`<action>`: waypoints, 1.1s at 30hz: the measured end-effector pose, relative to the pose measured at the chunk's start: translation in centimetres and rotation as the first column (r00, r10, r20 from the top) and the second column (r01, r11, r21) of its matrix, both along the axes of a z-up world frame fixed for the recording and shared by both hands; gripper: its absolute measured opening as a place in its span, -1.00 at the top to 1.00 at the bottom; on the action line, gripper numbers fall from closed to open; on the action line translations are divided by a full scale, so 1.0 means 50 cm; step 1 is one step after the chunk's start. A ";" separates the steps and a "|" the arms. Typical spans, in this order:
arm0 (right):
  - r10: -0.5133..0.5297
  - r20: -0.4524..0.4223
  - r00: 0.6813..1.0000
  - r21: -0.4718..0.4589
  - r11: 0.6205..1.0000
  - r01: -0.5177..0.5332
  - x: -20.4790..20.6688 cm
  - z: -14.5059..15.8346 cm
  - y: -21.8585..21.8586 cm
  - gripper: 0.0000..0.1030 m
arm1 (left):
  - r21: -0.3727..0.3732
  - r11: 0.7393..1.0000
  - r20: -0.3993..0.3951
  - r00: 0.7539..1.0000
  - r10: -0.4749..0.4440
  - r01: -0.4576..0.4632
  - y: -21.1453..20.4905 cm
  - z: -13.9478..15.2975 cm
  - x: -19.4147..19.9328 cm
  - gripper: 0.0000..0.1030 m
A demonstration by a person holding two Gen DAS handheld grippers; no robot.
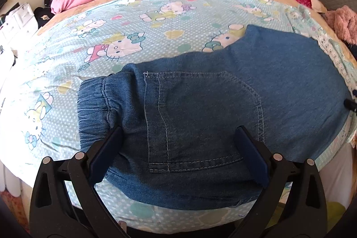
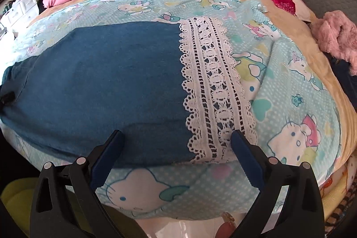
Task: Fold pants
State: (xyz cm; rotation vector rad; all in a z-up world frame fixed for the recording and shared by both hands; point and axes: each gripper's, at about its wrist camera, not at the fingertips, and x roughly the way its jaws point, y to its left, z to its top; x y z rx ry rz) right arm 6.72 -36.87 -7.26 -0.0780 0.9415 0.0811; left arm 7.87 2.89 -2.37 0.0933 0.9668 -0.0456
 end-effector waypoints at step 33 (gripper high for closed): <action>-0.163 0.218 0.962 0.225 0.968 0.113 -0.052 0.138 -0.127 -0.89 | -0.096 0.983 0.093 0.985 -0.147 0.155 -0.156 0.135 0.022 -0.82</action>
